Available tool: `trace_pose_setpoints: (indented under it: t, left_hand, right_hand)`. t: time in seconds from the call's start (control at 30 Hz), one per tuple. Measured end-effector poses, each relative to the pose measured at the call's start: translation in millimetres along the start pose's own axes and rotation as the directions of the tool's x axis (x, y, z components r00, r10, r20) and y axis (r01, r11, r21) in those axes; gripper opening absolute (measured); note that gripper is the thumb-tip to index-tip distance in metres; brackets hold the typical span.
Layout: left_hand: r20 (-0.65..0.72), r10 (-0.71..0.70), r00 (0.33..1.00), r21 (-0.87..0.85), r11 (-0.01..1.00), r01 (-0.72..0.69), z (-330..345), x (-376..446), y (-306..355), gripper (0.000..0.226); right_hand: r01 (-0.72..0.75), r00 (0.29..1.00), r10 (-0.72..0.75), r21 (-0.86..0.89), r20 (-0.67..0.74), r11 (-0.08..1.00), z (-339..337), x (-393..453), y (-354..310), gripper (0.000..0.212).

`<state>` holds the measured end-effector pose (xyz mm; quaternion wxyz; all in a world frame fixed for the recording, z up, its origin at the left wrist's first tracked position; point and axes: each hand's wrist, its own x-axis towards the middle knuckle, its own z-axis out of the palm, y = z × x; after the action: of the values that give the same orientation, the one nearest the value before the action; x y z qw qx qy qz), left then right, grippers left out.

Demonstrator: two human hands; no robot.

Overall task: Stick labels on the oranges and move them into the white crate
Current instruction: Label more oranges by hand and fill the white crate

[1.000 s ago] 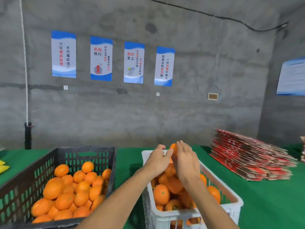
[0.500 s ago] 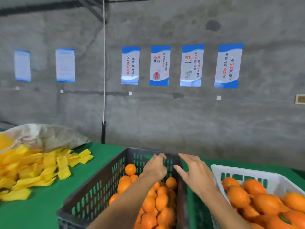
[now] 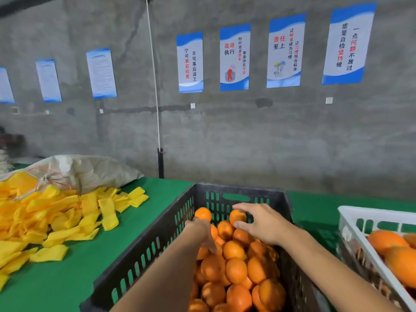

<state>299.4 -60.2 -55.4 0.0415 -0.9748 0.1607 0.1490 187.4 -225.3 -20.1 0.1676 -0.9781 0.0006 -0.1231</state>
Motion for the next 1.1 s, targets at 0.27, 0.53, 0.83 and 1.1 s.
trace_pose_setpoints:
  t: [0.27, 0.53, 0.83, 1.1]
  left_hand:
    - [-0.383, 0.117, 0.916, -0.456, 0.839, -0.298, -55.4, -68.5, 18.4, 0.030]
    - [-0.488, 0.287, 0.824, -0.873, -0.167, -0.459, -58.3, -269.9, 43.8, 0.038]
    - [-0.495, 0.421, 0.760, -0.869, -0.216, -0.446, 78.6, -378.1, 65.3, 0.030]
    - [-0.290, 0.278, 0.915, -0.956, -0.133, -0.263, 231.2, -364.9, 59.9, 0.022]
  right_hand:
    - [0.043, 0.978, 0.000, 0.206, -0.206, 0.978, -25.6, -46.0, -36.6, 0.057]
    - [0.226, 0.806, 0.019, 0.337, -0.592, 0.914, -87.6, -195.3, -104.1, 0.061]
    - [0.325, 0.760, 0.056, 0.454, -0.647, 0.829, -21.2, -360.3, -93.6, 0.062]
    - [-0.020, 0.940, 0.205, 0.557, -0.271, 0.830, 97.7, -427.6, -52.9, 0.048]
